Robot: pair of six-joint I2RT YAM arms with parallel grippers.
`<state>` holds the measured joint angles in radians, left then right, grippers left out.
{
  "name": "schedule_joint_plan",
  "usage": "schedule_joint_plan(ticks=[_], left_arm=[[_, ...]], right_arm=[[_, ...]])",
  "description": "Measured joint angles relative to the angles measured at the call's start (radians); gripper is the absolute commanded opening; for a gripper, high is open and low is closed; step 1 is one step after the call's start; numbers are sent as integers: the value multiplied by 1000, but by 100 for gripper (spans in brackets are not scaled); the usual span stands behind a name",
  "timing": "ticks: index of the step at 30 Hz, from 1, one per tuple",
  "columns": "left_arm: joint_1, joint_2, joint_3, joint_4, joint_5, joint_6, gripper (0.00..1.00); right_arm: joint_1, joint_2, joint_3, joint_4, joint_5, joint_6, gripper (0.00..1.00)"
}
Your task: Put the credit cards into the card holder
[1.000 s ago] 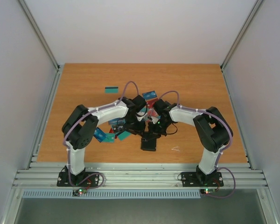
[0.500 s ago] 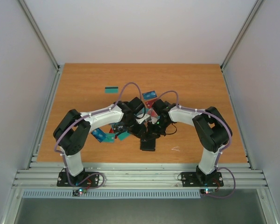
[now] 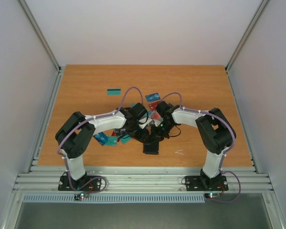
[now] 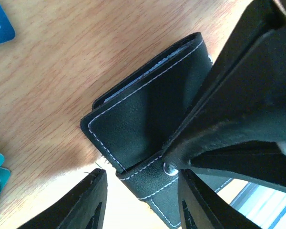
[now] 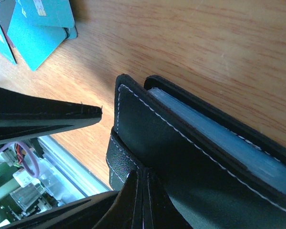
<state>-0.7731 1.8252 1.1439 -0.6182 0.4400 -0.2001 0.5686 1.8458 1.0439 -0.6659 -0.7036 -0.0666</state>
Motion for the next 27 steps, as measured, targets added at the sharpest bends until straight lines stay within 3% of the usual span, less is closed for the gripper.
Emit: schedule_joint_plan(ticks=[27], left_arm=[[5,6,-76,97,20,-55,41]], right_arm=[[-21,18,-3,1,-42,-18,1]])
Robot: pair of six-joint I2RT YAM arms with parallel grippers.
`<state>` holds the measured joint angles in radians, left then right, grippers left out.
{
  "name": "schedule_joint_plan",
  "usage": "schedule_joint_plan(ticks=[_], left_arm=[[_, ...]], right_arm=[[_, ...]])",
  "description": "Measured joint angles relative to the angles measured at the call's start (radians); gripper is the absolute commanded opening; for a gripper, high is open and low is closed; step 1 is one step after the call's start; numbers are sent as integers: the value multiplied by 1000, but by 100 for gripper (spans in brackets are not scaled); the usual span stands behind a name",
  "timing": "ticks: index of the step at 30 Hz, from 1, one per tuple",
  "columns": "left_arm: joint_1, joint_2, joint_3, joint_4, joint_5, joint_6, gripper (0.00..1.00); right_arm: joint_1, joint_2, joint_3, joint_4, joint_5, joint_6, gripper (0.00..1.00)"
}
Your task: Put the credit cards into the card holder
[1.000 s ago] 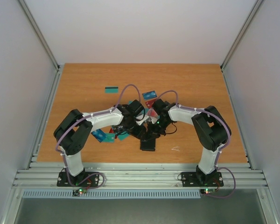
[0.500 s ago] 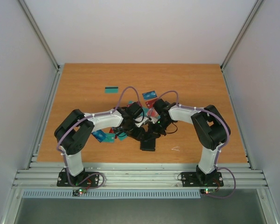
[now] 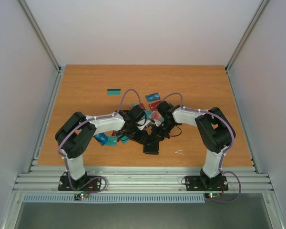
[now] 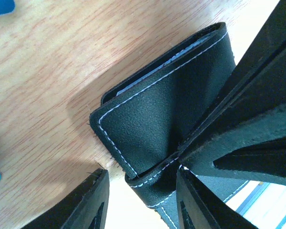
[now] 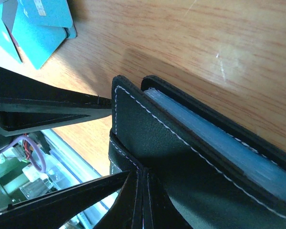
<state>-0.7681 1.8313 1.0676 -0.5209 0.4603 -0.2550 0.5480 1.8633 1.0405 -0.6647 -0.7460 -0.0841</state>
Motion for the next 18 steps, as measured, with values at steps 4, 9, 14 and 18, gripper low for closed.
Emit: schedule_joint_plan(ticks=[4,9,14,18], left_arm=[[-1,0,0,0,-2,-4,41],[-4,-6,-2,0,-13,-16,43],[-22,-27,-3,6,-49,-45,47],[-29,-102,3,-12,-80,-58,56]], right_arm=[[-6,0,-11,14,-14,0,1],[-8,-5,-13,17,-14,0,4],[-1,-37,-8,-2,39,-3,19],[2,-110,39,-62,109,-7,55]])
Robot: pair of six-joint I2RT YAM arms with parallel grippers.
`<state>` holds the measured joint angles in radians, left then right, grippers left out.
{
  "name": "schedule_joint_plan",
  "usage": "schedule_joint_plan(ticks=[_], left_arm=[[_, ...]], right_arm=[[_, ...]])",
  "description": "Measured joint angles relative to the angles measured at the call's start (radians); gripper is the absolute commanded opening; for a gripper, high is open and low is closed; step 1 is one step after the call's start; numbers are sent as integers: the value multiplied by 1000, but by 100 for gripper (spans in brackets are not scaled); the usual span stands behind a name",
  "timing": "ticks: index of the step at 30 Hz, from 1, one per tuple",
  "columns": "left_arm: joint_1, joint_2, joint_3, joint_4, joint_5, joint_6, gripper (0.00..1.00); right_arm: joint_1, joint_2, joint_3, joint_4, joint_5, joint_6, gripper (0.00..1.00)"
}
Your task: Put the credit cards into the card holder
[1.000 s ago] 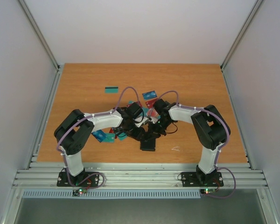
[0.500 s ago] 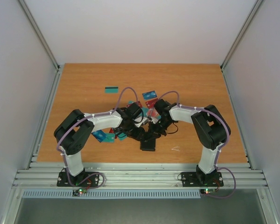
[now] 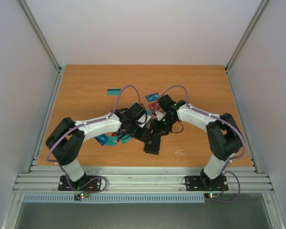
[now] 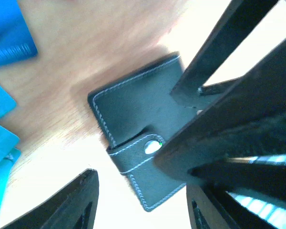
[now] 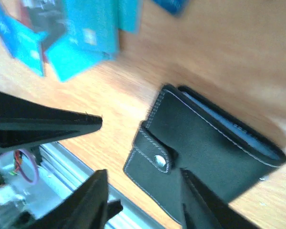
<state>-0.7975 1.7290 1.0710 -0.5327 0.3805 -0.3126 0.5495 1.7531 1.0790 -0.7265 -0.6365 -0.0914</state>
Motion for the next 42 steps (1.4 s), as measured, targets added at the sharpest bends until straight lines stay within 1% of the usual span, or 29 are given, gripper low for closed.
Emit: schedule_joint_plan(ticks=[2,3,4,5,7,10,14,17,19,21,24,25,26,27,29,32,35,38,42], left_arm=[[1,-55,21,-22,-22,-3,71],[8,-92,38,-40,-34,-2,80],[16,-127,52,-50,-49,3,89],[24,-163,66,-62,-64,6,95],[49,-233,89,-79,-91,10,99],[118,-332,111,-108,-135,17,100],[228,-474,118,-147,-266,34,100],[255,-564,92,-143,-383,55,99],[264,-628,40,-125,-466,72,99],[272,-688,-31,-96,-534,93,98],[286,-767,-171,-5,-618,132,95],[288,-806,-246,37,-647,158,94],[293,-822,-276,47,-660,169,94],[299,-849,-333,91,-680,194,95],[325,-889,-431,148,-705,232,96],[403,-901,-515,195,-714,251,97],[474,-900,-576,263,-709,259,98],[520,-900,-664,381,-688,277,98],[575,-884,-792,565,-650,306,99]], right_arm=[[-2,-60,48,-46,47,-6,68],[-8,-96,75,-69,67,-8,80],[-13,-130,106,-89,86,-10,96],[-18,-164,140,-107,101,-13,98],[-32,-225,209,-145,135,-23,99],[-63,-314,304,-204,188,-44,98],[-123,-425,381,-270,323,-71,99],[-137,-492,401,-296,471,-87,98],[-137,-535,397,-297,573,-92,99],[-138,-599,346,-258,691,-109,98],[-146,-690,237,-210,805,-136,98],[-148,-721,190,-188,836,-152,98],[-151,-750,141,-162,861,-174,99],[-152,-773,96,-135,879,-193,98],[-156,-831,-37,-47,911,-261,99],[-184,-906,-241,72,924,-327,99],[-248,-944,-378,172,901,-357,99],[-297,-943,-496,297,891,-381,98],[-363,-892,-633,457,859,-388,99]])
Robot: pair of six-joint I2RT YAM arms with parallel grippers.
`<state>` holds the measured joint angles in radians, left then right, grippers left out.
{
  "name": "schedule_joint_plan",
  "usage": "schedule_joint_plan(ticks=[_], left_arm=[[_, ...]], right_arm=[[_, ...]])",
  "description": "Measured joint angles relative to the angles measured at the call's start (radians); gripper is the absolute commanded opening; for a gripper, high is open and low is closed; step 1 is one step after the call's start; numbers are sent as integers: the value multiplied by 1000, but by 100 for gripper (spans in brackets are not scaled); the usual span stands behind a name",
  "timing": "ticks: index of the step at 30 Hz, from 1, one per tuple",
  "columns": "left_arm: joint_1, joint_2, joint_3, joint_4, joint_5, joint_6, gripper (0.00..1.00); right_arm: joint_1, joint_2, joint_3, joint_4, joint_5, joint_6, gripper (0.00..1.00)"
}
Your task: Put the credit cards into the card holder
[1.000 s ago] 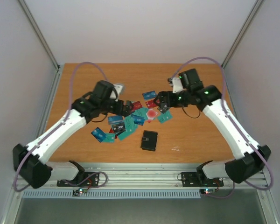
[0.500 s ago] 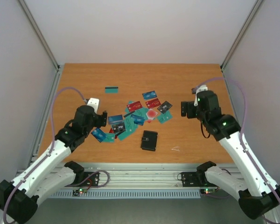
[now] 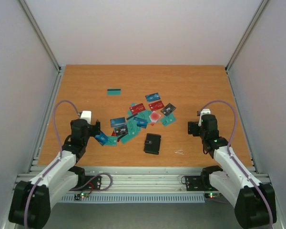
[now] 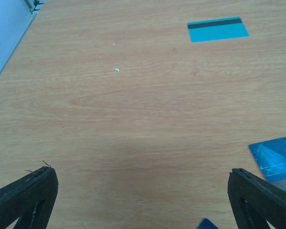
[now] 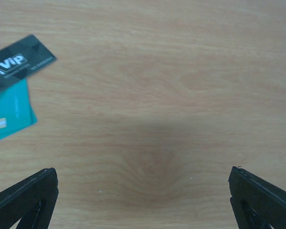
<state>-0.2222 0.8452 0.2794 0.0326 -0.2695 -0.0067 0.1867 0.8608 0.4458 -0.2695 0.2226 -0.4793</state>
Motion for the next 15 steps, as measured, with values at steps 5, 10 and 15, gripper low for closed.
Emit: schedule_joint_plan(ticks=[5,10,15], left_arm=[[66,165,-18,154,60,26,98],[125,372,49,319,140,34,99],[182,528,51,578,211,34,98]], right_arm=[[-81,107,-124,274,-75,4,98],[-142,315,-130,526,-167,-3,98],[-201,483,-79,697,-264,20,99]])
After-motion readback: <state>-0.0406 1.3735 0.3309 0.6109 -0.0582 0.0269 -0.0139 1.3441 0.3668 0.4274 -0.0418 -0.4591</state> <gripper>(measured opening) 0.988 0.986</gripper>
